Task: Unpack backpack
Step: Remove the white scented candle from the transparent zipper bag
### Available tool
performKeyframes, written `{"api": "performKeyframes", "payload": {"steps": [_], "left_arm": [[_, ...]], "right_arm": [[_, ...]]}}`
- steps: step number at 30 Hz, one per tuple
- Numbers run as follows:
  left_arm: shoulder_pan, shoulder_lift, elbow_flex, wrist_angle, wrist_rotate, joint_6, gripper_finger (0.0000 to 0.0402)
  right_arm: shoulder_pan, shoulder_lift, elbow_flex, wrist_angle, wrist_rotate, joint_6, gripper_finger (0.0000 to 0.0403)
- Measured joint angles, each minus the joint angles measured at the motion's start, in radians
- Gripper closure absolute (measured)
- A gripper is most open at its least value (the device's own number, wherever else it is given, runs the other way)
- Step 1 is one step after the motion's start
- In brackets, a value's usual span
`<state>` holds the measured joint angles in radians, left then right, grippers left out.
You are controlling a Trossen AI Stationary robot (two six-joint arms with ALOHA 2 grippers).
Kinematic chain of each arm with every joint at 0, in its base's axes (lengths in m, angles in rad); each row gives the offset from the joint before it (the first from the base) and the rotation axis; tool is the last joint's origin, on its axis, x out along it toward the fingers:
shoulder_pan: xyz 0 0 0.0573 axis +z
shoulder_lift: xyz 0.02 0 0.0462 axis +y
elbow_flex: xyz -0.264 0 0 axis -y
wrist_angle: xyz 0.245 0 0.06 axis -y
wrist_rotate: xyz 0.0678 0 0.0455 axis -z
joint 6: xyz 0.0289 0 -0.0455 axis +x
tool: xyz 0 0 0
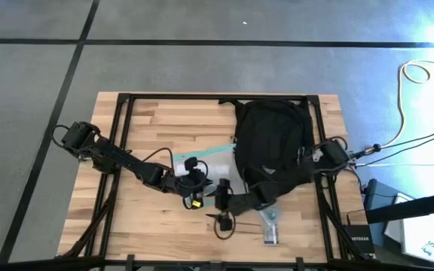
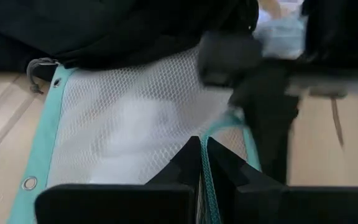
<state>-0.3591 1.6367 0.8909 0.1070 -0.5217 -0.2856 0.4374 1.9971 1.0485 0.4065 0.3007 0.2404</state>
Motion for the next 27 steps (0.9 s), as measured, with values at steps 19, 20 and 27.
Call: {"api": "performKeyframes", "payload": {"steps": [19,20,27], "left_arm": [[0.020,0.003,-0.007,-0.028,-0.035,-0.042,0.0401],[0.021,0.004,-0.006,-0.026,-0.031,-0.044,0.0401],[0.022,0.004,-0.006,-0.039,-0.054,-0.033,0.0401]], "right_arm": [[-0.024,0.198,0.277,-0.083,0.191,-0.167,0.0086],[-0.023,0.202,0.283,-0.074,0.189,-0.155,0.0086],[-0.050,0.203,0.282,-0.081,0.108,-0.019,0.0086]]}}
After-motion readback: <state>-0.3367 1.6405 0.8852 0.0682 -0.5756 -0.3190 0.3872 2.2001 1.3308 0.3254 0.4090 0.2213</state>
